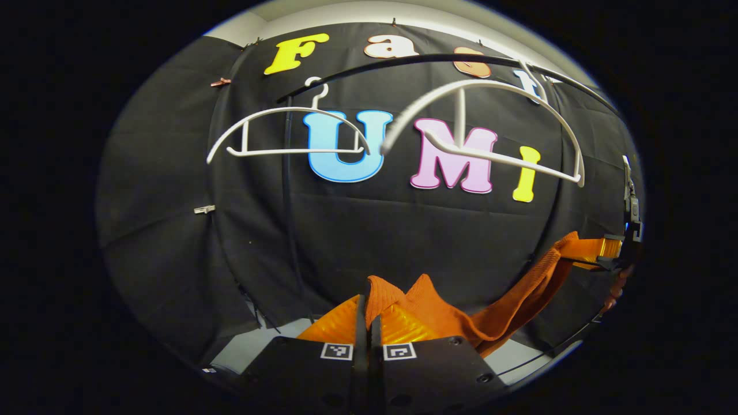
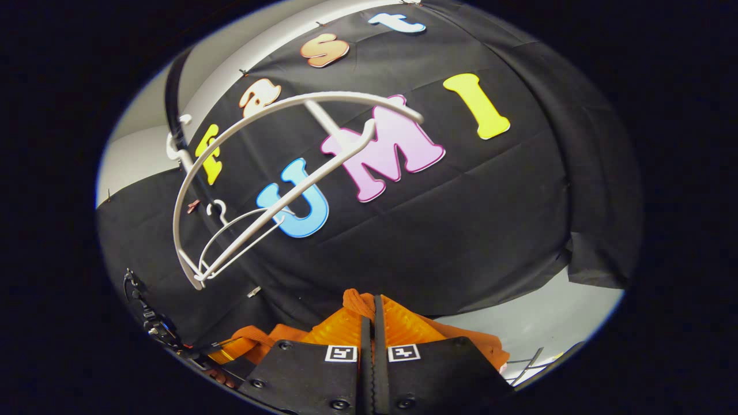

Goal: Grasp the clothes on the hanger with both hands and then place them into the laundry hamper below.

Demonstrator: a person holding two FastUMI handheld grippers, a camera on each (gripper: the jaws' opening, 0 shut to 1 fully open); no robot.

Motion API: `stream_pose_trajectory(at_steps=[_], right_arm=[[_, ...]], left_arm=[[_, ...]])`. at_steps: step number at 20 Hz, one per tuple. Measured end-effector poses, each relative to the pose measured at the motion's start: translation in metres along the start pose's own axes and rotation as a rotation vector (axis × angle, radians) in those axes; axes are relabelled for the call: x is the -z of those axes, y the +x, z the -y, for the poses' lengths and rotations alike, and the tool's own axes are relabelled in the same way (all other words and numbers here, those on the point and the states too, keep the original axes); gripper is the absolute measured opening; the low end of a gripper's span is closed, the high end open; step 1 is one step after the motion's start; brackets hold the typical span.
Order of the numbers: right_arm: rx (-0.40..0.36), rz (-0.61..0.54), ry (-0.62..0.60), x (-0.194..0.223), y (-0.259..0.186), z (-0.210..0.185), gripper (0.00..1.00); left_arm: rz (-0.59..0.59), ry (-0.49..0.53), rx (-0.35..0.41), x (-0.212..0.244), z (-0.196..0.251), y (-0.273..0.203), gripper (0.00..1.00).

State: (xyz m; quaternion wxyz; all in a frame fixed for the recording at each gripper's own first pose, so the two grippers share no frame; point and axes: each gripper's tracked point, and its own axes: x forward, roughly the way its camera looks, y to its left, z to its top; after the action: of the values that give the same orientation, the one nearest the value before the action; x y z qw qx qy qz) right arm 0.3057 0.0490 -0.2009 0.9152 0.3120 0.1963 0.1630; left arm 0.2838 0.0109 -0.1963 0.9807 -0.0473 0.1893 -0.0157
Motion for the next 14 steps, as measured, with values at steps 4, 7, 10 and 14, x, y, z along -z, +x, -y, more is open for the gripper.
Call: stream_pose_trajectory(at_steps=[4,7,10,14], right_arm=[[-0.073,-0.01,-0.046,0.004,-0.01,-0.04,0.05],[-0.128,-0.007,-0.094,0.0,-0.015,-0.065,0.05],[-0.106,-0.045,-0.167,0.015,-0.009,-0.053,0.05],[-0.019,-0.143,-0.225,0.066,-0.002,-0.011,0.05]], left_arm=[[0.029,0.011,0.114,-0.011,0.05,-0.005,0.05],[0.061,-0.003,0.171,-0.028,0.071,-0.009,0.05],[0.034,0.009,0.207,-0.016,0.084,0.0,0.04],[-0.06,0.038,0.222,0.039,0.089,0.018,0.05]])
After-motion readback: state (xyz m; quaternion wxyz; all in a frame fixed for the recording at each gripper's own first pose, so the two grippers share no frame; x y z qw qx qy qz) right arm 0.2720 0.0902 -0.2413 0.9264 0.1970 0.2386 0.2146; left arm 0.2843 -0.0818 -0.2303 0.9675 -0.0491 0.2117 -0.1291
